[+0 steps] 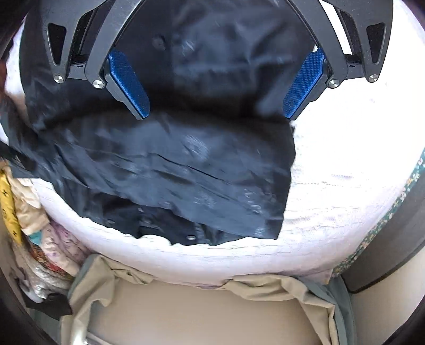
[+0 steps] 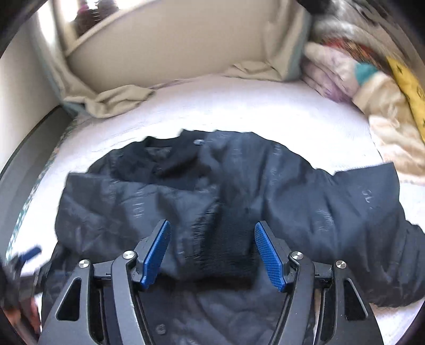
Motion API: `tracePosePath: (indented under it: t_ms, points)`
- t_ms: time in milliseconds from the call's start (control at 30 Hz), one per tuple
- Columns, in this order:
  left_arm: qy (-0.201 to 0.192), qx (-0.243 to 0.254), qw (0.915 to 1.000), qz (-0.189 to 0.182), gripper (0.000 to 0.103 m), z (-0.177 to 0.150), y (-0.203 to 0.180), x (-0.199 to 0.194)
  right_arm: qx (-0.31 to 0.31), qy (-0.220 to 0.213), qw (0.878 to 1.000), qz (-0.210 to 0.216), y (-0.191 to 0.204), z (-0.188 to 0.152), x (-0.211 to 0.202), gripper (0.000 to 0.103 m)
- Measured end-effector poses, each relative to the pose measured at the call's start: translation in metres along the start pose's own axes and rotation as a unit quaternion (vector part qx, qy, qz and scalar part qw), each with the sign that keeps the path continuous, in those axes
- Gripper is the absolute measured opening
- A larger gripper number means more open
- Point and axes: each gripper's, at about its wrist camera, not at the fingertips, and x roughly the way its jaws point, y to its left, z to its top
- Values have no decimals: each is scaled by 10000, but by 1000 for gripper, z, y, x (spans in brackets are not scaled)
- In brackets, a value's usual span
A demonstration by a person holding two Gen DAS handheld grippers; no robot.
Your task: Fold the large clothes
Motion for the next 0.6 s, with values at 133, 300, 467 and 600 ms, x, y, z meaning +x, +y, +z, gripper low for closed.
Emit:
tracePosePath:
  t_ms: [133,300,467,600]
  points:
    - [371,-241,9990,-71,89,-4,9,34,-430,379,9984,0,20,-16,25,25]
    - [640,-222,9975,177,89,-16,18,60,-449,742,9958,-307,18,-35,67,24]
    - [609,-153,9975,326,98,-22,14,74,-650,722,9941,-485,22,-47,84,27]
    - [504,-83,9978,422,103,-24,15,88,-766,601,9937,-554,24,-53,91,28]
